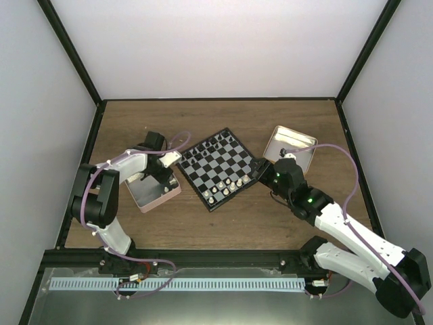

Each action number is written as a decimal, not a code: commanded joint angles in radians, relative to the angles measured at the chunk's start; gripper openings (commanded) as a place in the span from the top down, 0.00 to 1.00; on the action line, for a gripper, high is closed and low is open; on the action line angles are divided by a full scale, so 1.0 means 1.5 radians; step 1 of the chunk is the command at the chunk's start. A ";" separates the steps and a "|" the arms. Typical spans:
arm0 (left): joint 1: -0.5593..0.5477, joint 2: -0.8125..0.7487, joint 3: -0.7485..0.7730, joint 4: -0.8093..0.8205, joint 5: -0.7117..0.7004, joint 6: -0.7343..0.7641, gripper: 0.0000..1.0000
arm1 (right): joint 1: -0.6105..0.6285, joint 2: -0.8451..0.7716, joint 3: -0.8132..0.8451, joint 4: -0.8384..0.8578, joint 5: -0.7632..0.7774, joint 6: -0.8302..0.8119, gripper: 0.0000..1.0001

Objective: Set up the chess pieces on the board
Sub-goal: Pick up the chess piece from the storage box, then place the chess piece on the chessboard, then pick up the chess piece from the chessboard, then place the chess piece on the chessboard.

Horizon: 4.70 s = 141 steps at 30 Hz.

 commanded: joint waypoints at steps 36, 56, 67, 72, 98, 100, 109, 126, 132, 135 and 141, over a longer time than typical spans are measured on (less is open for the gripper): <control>-0.232 0.073 0.251 -0.323 -0.013 -0.324 0.96 | -0.001 -0.024 -0.013 0.019 -0.025 -0.017 0.34; -0.289 0.209 0.388 -0.391 -0.059 -0.318 0.91 | -0.001 -0.033 -0.029 0.017 -0.022 -0.011 0.34; -0.289 0.206 0.411 -0.356 -0.054 -0.338 0.75 | -0.001 -0.043 -0.031 0.008 -0.017 -0.009 0.34; -0.286 0.196 0.381 -0.335 -0.055 -0.353 0.68 | -0.001 -0.045 -0.031 0.005 -0.017 -0.008 0.34; -0.287 0.166 0.325 -0.271 -0.059 -0.384 0.78 | -0.001 -0.049 -0.036 0.003 -0.016 -0.007 0.33; -0.287 0.162 0.324 -0.265 -0.054 -0.384 0.78 | -0.001 -0.049 -0.036 0.004 -0.018 -0.008 0.33; -0.287 0.162 0.315 -0.263 -0.052 -0.382 0.80 | -0.001 -0.047 -0.037 0.006 -0.020 -0.007 0.33; -0.310 0.204 0.435 -0.250 -0.028 -0.396 0.96 | -0.001 -0.091 -0.032 -0.027 0.040 -0.010 0.33; -0.342 0.299 0.575 -0.302 -0.034 -0.394 0.96 | -0.001 -0.120 -0.031 -0.049 0.063 -0.013 0.33; -0.359 0.336 0.619 -0.325 -0.038 -0.392 0.96 | -0.001 -0.126 -0.034 -0.056 0.067 -0.013 0.34; -0.382 0.366 0.644 -0.339 -0.029 -0.388 0.96 | -0.001 -0.129 -0.039 -0.058 0.065 -0.011 0.33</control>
